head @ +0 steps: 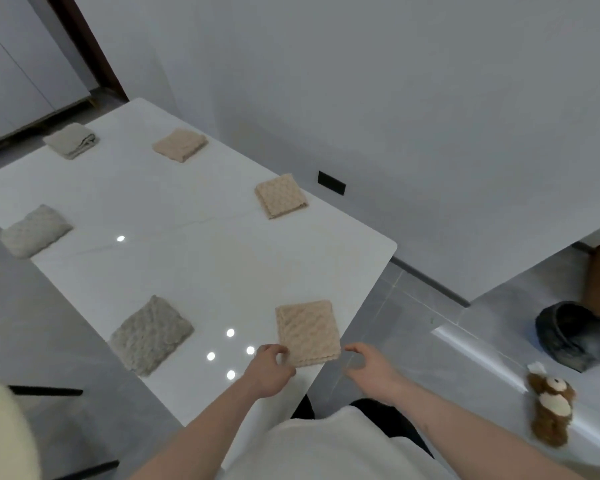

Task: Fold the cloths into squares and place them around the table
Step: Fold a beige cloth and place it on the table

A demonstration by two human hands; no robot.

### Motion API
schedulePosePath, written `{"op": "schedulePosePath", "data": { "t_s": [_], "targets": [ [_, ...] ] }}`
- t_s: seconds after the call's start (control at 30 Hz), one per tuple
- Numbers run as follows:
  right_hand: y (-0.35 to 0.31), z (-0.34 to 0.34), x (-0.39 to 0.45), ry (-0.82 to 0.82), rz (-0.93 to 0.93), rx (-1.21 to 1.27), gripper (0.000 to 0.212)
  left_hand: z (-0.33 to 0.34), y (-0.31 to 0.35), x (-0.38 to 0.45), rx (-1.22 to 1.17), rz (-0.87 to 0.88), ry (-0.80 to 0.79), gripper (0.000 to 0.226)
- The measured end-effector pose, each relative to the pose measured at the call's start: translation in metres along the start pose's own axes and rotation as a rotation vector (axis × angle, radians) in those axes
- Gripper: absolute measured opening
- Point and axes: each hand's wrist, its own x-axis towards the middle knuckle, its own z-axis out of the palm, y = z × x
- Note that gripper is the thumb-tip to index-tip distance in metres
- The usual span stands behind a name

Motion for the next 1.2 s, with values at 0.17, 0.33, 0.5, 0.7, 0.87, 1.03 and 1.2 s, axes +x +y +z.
{"op": "schedulePosePath", "data": {
  "t_s": [0.17,0.33,0.5,0.7,0.87,1.03,1.2],
  "targets": [
    [-0.013,-0.007,0.011,-0.067,0.058,-0.017,0.053,-0.003,0.008,0.020,-0.067,-0.030,-0.033,0.067],
    [-0.021,-0.004,0.032,-0.173,0.075,-0.056,0.070,-0.001,0.008,0.022,-0.129,-0.078,-0.078,0.074],
    [-0.027,0.002,0.048,-0.254,0.100,-0.034,0.062,-0.001,0.010,0.023,-0.157,-0.087,-0.084,0.075],
    [-0.033,-0.007,0.058,-0.276,0.121,-0.009,0.059,-0.004,0.020,0.026,-0.165,-0.106,-0.091,0.068],
    [-0.043,-0.033,0.069,-0.084,-0.030,-0.149,0.061,0.002,0.039,0.030,-0.148,-0.019,-0.058,0.061],
    [-0.050,-0.050,0.083,-0.076,-0.105,-0.282,0.065,0.007,0.061,0.033,-0.069,0.033,-0.106,0.058],
    [-0.033,-0.039,0.080,-0.043,-0.133,-0.340,0.067,0.000,0.057,0.037,0.100,0.115,0.021,0.054]
  ]
}}
